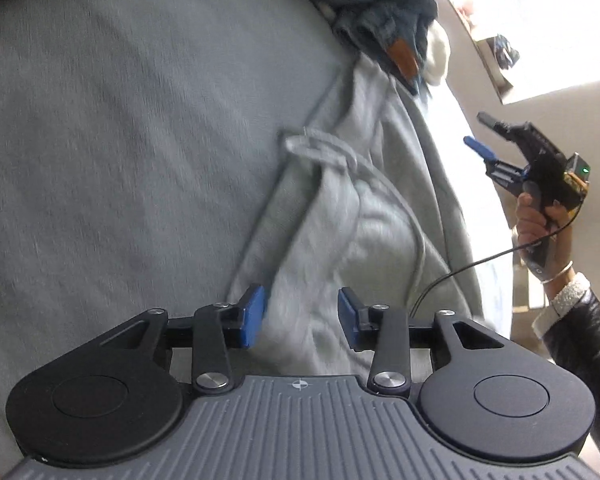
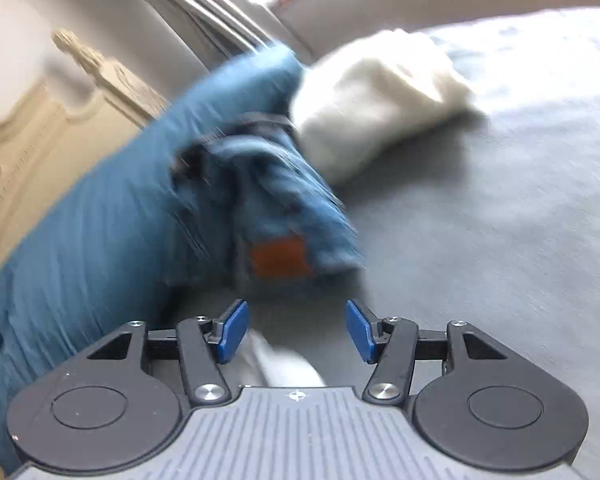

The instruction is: Fold clothes

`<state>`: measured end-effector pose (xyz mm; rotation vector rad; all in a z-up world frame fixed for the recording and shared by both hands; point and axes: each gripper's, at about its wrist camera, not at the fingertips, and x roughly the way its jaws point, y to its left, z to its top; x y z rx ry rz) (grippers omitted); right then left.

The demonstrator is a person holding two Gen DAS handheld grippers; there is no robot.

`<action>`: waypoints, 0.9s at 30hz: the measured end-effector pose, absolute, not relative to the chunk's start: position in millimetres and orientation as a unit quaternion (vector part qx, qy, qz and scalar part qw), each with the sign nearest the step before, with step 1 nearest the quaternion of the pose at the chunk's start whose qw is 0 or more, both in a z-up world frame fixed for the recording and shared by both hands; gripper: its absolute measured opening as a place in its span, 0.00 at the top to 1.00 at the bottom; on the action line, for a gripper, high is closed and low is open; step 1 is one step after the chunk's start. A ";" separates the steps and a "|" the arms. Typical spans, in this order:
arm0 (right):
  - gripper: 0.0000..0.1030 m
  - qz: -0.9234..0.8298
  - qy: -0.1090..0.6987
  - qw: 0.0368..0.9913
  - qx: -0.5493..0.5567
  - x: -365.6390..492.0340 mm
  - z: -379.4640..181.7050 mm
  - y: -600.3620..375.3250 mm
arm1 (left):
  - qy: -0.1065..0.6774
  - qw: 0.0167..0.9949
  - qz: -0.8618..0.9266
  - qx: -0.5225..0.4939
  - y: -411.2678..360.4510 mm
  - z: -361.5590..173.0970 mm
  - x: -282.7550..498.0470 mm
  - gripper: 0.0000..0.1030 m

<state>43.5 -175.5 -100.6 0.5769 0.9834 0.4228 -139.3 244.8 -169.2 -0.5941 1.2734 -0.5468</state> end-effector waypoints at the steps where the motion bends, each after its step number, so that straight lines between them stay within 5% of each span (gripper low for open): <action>1: 0.42 0.198 0.483 0.810 0.269 38.7 -106.1 -178.7 | 0.578 0.732 -0.247 -0.263 243.3 -168.2 -143.3 0.59; 13: 0.29 0.212 0.554 0.776 0.215 -7.3 -127.9 -165.5 | 0.570 0.759 -0.186 -0.252 250.5 -161.4 -170.6 0.50; 22: 0.27 0.203 0.575 0.770 0.185 3.4 -144.0 -143.9 | 0.559 0.733 -0.157 -0.355 225.1 -197.3 -174.8 0.51; 27: 0.45 0.189 0.572 0.786 0.142 2.7 -151.4 -131.5 | 0.541 0.756 -0.128 -0.347 219.4 -195.3 -176.2 0.80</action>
